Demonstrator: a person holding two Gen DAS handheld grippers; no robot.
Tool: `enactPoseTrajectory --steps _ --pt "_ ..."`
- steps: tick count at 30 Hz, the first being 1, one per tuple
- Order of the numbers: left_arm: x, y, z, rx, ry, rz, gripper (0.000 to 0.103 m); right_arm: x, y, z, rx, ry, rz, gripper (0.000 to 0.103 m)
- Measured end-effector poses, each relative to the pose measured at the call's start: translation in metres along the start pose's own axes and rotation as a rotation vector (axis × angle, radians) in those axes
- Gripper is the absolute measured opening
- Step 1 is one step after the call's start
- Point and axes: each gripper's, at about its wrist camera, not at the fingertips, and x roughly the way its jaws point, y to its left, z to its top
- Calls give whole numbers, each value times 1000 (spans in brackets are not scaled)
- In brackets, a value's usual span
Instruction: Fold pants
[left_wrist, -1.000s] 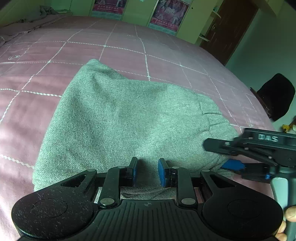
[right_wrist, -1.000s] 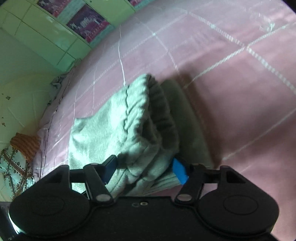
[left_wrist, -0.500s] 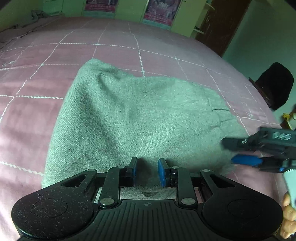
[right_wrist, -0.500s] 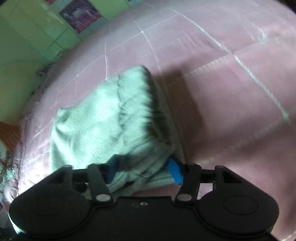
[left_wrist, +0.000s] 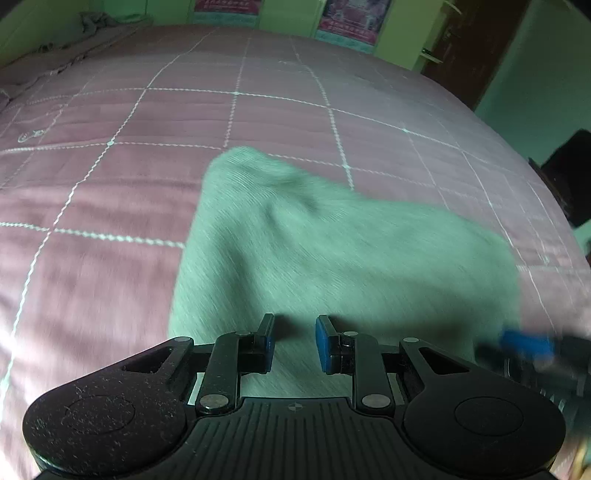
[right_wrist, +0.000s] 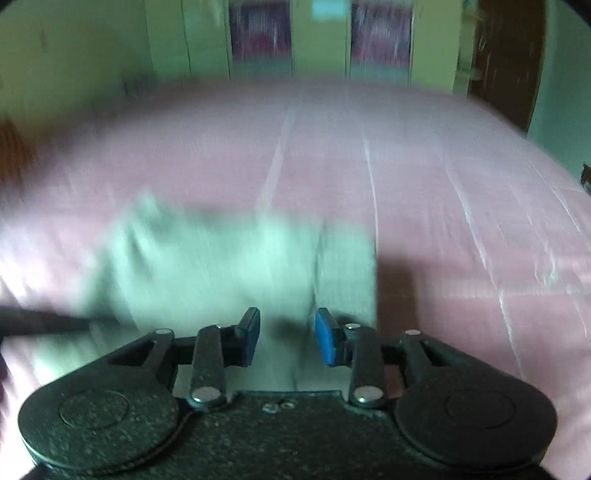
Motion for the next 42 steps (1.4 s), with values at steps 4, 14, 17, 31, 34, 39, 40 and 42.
enactPoseTrajectory --steps 4,14,17,31,34,39,40,42 --pt "21 1 28 13 -3 8 24 -6 -2 -13 -66 1 10 35" --pt "73 4 75 -26 11 42 24 53 13 80 -74 -37 -43 36" --pt "83 -2 79 -24 8 70 24 85 5 62 -102 23 -101 46" --pt "0 -17 -18 40 -29 45 24 28 23 3 -182 -57 -87 49" --pt "-13 -20 -38 48 -34 57 24 1 20 5 -89 -95 -42 49" --pt "-31 -29 -59 62 -42 69 24 -1 24 -25 -144 -49 -63 49" --pt "-34 -30 -62 63 -44 73 24 -3 25 -29 -156 -57 -71 49" --pt "-40 -32 -66 66 -48 80 24 -11 28 -29 -154 -68 -78 53"
